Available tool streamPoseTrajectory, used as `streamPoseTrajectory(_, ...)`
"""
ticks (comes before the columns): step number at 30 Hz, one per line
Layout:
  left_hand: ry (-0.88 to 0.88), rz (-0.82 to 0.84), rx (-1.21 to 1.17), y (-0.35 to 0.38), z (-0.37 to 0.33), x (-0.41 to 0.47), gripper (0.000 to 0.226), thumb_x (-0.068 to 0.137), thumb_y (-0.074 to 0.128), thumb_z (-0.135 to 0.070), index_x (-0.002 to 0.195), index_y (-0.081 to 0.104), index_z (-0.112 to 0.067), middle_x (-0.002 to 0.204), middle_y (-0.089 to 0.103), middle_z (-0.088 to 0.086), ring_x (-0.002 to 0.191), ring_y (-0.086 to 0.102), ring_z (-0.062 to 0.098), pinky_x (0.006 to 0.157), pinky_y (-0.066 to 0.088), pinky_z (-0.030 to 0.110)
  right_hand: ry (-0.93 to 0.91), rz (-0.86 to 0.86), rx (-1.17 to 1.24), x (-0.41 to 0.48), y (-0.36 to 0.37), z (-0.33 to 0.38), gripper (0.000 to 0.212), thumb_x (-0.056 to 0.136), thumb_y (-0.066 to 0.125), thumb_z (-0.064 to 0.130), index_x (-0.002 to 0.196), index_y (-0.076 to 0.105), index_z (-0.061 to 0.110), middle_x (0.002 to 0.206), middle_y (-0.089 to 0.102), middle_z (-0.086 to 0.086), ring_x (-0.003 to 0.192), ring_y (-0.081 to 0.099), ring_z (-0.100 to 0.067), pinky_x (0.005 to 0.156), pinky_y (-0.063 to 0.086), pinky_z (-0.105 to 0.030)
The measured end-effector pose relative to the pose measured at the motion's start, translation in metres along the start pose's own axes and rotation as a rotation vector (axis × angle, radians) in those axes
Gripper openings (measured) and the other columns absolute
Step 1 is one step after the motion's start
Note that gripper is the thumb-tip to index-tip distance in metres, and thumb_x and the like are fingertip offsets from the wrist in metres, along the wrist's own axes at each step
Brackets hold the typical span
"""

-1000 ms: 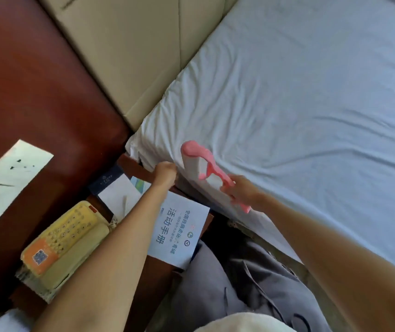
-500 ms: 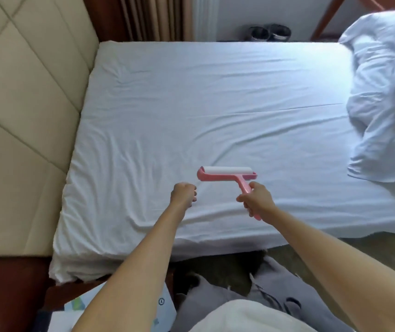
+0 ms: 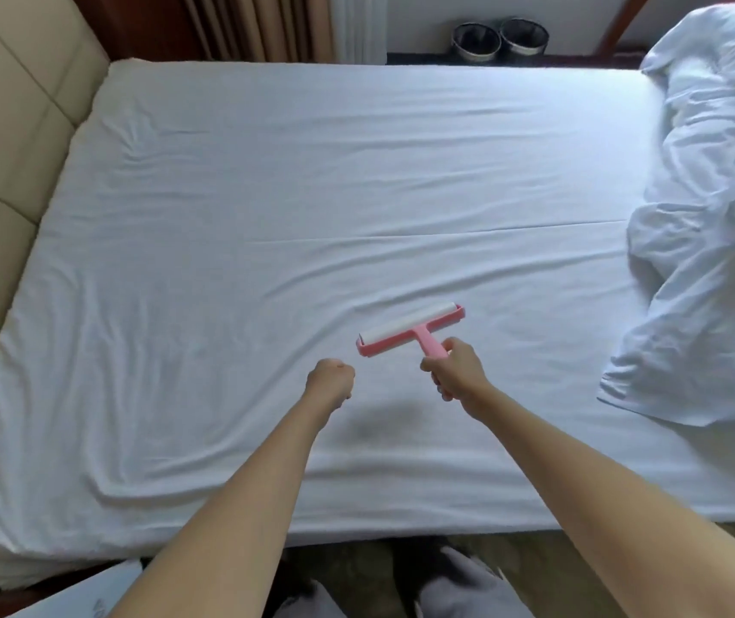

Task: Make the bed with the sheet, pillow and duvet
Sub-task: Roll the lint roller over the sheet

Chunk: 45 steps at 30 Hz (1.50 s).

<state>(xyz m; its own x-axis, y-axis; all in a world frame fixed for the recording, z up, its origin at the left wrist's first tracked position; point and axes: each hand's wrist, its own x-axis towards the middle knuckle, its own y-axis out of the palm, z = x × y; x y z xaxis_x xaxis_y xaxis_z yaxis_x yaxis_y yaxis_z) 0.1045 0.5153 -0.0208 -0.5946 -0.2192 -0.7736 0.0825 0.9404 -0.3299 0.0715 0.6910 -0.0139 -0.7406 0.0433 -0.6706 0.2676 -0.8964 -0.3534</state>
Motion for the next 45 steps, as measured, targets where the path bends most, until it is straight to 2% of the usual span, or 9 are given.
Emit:
streamPoseTrajectory(8, 0.025, -0.061, 0.100, 0.044, -0.068, 0.076, 0.018, 0.091, 0.037, -0.013, 0.076, 0.048, -0.011, 0.088, 0.050, 0.009, 0.081, 0.049, 0.024, 0.069, 0.038, 0.030, -0.061, -0.009, 0.090, 0.124, -0.062, 0.039, 0.022, 0.085, 0.052, 0.002, 0.105, 0.048, 0.009, 0.062, 0.042, -0.005, 0.046, 0.033, -0.015, 0.036, 0.025, -0.018)
streamPoseTrajectory(13, 0.138, -0.235, 0.222, 0.053, -0.106, 0.139, 0.028, 0.094, 0.035, -0.009, 0.100, 0.061, -0.001, 0.105, 0.060, 0.015, 0.086, 0.048, 0.025, 0.072, 0.039, 0.029, -0.137, -0.033, 0.210, 0.202, -0.059, 0.071, 0.009, 0.089, 0.056, 0.017, 0.093, 0.051, 0.011, 0.056, 0.041, -0.003, 0.033, 0.029, -0.008, 0.034, 0.022, -0.016)
streamPoseTrajectory(17, 0.180, -0.270, 0.247, 0.053, -0.138, 0.201, 0.028, 0.093, 0.036, -0.008, 0.103, 0.062, -0.004, 0.112, 0.061, 0.016, 0.094, 0.054, 0.030, 0.078, 0.044, 0.031, -0.194, -0.064, 0.290, 0.271, -0.046, 0.102, 0.023, 0.090, 0.057, 0.031, 0.078, 0.046, 0.014, 0.053, 0.038, -0.002, 0.033, 0.026, -0.009, 0.034, 0.020, -0.015)
streamPoseTrajectory(21, 0.235, -0.312, 0.202, 0.047, -0.171, 0.260, 0.025, 0.092, 0.039, -0.008, 0.102, 0.061, -0.007, 0.112, 0.062, 0.016, 0.095, 0.054, 0.030, 0.077, 0.041, 0.027, -0.257, -0.066, 0.323, 0.337, -0.030, 0.137, 0.019, 0.092, 0.054, 0.029, 0.089, 0.047, 0.011, 0.053, 0.037, -0.004, 0.030, 0.026, -0.008, 0.036, 0.019, -0.014)
streamPoseTrajectory(26, 0.230, -0.344, 0.143, 0.043, -0.177, 0.308, 0.029, 0.092, 0.038, -0.008, 0.114, 0.056, -0.007, 0.116, 0.061, 0.015, 0.106, 0.058, 0.031, 0.083, 0.042, 0.028, -0.337, -0.032, 0.298, 0.387, -0.015, 0.162, 0.018, 0.093, 0.052, 0.026, 0.080, 0.047, 0.015, 0.051, 0.034, -0.003, 0.031, 0.026, -0.009, 0.038, 0.020, -0.015)
streamPoseTrajectory(29, 0.216, -0.315, 0.142, 0.051, -0.157, 0.314, 0.031, 0.093, 0.035, -0.008, 0.117, 0.055, -0.007, 0.118, 0.059, 0.014, 0.105, 0.057, 0.030, 0.078, 0.042, 0.027, -0.304, 0.005, 0.305, 0.400, -0.011, 0.157, 0.014, 0.095, 0.048, 0.025, 0.088, 0.049, 0.013, 0.055, 0.034, -0.004, 0.031, 0.027, -0.008, 0.038, 0.019, -0.015)
streamPoseTrajectory(35, 0.229, -0.342, 0.086, 0.066, -0.134, 0.299, 0.032, 0.093, 0.035, -0.003, 0.115, 0.058, -0.004, 0.113, 0.063, 0.013, 0.106, 0.057, 0.027, 0.078, 0.039, 0.023, -0.192, 0.073, 0.298, 0.386, -0.020, 0.114, 0.020, 0.095, 0.048, 0.034, 0.082, 0.046, 0.019, 0.058, 0.037, -0.004, 0.036, 0.028, -0.010, 0.040, 0.019, -0.015)
streamPoseTrajectory(42, 0.186, -0.273, 0.058, 0.093, -0.107, 0.253, 0.031, 0.092, 0.037, -0.002, 0.113, 0.059, -0.004, 0.110, 0.065, 0.014, 0.104, 0.059, 0.030, 0.081, 0.043, 0.027, -0.100, 0.077, 0.342, 0.325, -0.032, 0.052, 0.022, 0.095, 0.049, 0.034, 0.078, 0.050, 0.020, 0.054, 0.040, -0.001, 0.034, 0.030, -0.007, 0.038, 0.020, -0.014)
streamPoseTrajectory(45, 0.161, -0.225, 0.037, 0.109, -0.088, 0.227, 0.028, 0.092, 0.038, -0.003, 0.110, 0.060, -0.004, 0.108, 0.065, 0.015, 0.104, 0.060, 0.031, 0.088, 0.050, 0.035, -0.056, 0.068, 0.332, 0.293, -0.041, 0.027, 0.022, 0.095, 0.049, 0.032, 0.077, 0.051, 0.019, 0.054, 0.040, -0.002, 0.036, 0.031, -0.008, 0.039, 0.020, -0.016)
